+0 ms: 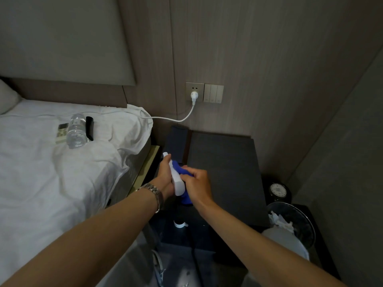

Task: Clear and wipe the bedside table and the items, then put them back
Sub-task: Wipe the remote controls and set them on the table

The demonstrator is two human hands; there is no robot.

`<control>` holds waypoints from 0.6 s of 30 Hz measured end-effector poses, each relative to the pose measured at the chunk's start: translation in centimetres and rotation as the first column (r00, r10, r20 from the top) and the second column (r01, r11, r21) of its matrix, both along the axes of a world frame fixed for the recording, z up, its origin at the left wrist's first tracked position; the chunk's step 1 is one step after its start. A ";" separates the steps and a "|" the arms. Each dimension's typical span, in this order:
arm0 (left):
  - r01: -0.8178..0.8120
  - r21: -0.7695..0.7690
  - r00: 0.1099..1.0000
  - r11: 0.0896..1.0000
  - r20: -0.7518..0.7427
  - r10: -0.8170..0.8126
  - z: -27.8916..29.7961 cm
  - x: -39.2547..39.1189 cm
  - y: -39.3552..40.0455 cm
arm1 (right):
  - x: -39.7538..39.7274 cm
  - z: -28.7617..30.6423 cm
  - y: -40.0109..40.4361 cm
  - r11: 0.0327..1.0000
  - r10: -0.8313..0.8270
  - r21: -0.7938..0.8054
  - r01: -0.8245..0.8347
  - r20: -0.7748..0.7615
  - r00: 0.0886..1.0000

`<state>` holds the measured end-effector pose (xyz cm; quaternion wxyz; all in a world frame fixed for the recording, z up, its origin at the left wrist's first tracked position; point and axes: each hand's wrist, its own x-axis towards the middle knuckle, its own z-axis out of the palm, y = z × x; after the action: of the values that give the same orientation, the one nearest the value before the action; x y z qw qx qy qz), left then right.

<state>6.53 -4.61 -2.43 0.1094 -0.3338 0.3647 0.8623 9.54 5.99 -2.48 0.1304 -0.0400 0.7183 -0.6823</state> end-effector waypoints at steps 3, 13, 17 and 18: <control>-0.075 0.036 0.997 0.997 0.006 0.075 -0.2 -0.1 -0.1 | 0.4 -0.4 -0.1 1.000 -0.005 0.004 0.005 -0.020 1.000; -0.184 0.029 0.980 0.982 0.077 0.181 -1.8 -0.8 -1.7 | -0.2 -0.7 1.4 0.998 -0.011 0.069 0.015 -0.055 0.998; -0.185 -0.147 0.976 0.972 0.091 0.199 -3.0 -1.3 -2.6 | -1.9 -1.4 2.0 0.978 -0.034 0.205 0.041 -0.034 0.999; -0.183 -0.157 0.977 0.971 0.082 0.198 -2.9 -1.5 -2.7 | -2.3 -1.4 2.1 0.968 -0.029 0.251 0.031 -0.015 0.999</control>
<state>5.03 -7.27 -5.36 0.0185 -0.4158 0.3883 0.8222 7.19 8.04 -3.91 0.1200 -0.0162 0.8001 -0.5876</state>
